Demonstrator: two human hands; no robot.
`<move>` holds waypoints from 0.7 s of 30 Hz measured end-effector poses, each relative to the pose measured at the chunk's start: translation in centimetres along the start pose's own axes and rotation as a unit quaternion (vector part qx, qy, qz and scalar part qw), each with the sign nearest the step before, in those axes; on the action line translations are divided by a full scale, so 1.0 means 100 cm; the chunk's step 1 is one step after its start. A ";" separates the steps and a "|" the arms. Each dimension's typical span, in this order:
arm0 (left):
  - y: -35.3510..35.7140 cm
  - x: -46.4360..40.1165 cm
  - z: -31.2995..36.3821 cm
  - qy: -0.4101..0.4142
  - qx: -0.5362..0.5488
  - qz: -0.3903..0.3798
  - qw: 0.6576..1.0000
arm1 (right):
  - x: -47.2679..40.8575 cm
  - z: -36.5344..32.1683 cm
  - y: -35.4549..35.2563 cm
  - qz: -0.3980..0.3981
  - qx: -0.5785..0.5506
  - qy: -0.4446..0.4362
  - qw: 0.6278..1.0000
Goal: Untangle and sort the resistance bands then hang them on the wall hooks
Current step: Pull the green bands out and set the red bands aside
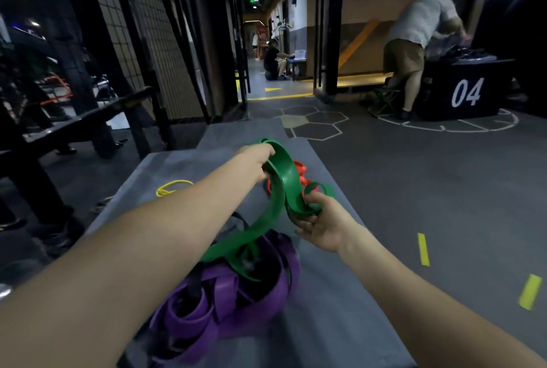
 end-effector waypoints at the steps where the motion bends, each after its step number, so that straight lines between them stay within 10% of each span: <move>1: 0.003 -0.001 0.000 -0.005 -0.003 -0.009 1.000 | -0.002 0.005 -0.002 -0.016 0.002 -0.001 1.000; 8: 0.012 -0.009 -0.001 -0.021 -0.047 -0.049 0.997 | -0.011 0.017 0.005 -0.050 -0.104 -0.041 0.993; 15: 0.016 -0.017 -0.009 -0.043 -0.093 -0.083 0.991 | 0.000 0.005 0.030 -0.149 0.090 -0.157 0.972; 21: 0.015 -0.006 -0.001 0.067 -0.168 -0.153 0.972 | -0.018 -0.004 0.019 0.009 0.094 -0.196 0.976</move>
Point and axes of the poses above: each hand's wrist, its own x-axis away from the middle knuckle, its own y-axis out of the palm, z = x × y, the point moved 5 cm from there along -x, towards the middle knuckle, and after that the axes turned 9 degrees about -y, right-handed, at the moved point
